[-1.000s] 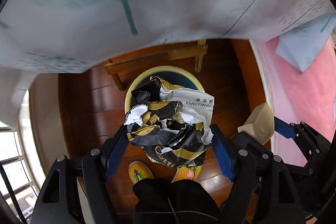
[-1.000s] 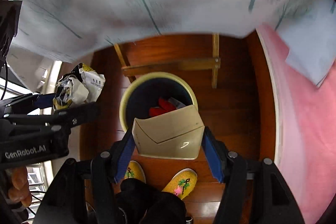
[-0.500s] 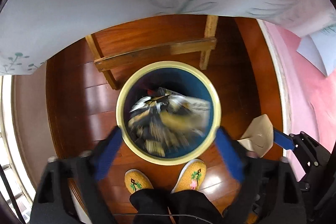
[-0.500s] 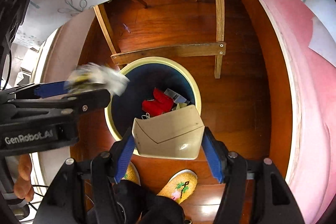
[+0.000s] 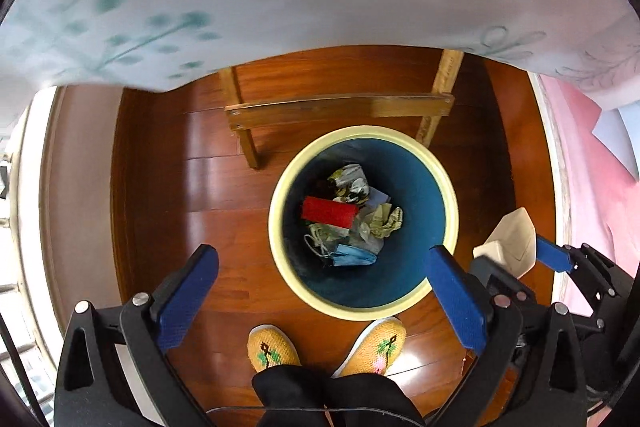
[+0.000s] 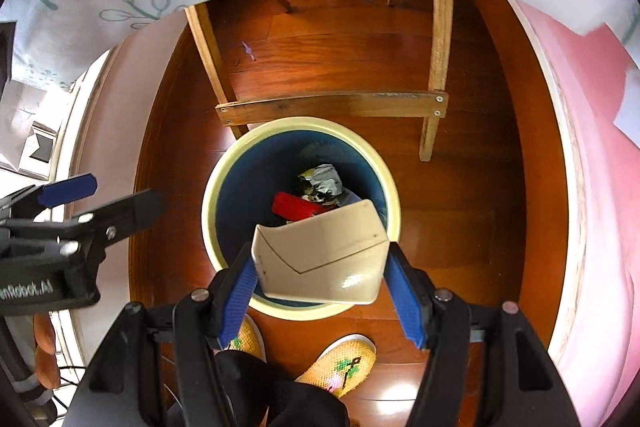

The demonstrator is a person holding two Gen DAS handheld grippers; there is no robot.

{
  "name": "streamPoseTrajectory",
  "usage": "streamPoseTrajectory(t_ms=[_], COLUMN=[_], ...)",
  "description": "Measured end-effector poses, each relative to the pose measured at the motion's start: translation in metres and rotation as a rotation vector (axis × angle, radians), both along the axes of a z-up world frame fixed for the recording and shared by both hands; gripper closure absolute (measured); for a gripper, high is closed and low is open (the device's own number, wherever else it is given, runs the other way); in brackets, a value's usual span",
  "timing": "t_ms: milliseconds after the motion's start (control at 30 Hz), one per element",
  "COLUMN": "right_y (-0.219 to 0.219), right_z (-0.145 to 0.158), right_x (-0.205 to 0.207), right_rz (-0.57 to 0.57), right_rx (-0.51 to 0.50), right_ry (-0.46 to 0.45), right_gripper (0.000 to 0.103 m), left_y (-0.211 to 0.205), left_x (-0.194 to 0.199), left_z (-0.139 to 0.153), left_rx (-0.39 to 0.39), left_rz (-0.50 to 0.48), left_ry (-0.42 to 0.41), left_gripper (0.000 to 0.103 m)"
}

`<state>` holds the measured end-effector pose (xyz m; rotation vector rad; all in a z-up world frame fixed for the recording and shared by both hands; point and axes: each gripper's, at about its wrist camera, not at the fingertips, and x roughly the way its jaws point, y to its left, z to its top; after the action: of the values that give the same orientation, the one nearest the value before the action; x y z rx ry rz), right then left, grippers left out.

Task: Collect trash
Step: 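Raise both tools back up toward the table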

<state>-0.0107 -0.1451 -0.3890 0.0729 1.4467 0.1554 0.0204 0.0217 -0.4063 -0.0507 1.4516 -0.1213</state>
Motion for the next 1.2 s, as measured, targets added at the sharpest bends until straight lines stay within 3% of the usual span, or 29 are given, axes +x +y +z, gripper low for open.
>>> streamPoseTrajectory(t_ms=[333,700,967,1200], right_y=[0.014,0.028,0.029,0.028], right_z=[0.009,0.05,0.092,0.161], right_x=[0.012,0.01,0.01,-0.002], right_rz=[-0.003,0.002,-0.029,-0.029], right_rx=[0.017,-0.027,-0.01,0.038], right_ry=[-0.006,-0.088,-0.088,-0.105], right_gripper=[0.04,0.034,0.033,0.033], left_y=[0.034,0.047,0.057,0.069], left_x=[-0.016,-0.024,-0.029,-0.035], left_z=[0.018,0.052,0.101,0.167], left_rx=[0.013,0.023,0.029,0.04], left_rz=[0.082,0.118,0.115,0.136], left_ry=[-0.007,-0.006,-0.029,-0.057], left_gripper=[0.001,0.001,0.001,0.001])
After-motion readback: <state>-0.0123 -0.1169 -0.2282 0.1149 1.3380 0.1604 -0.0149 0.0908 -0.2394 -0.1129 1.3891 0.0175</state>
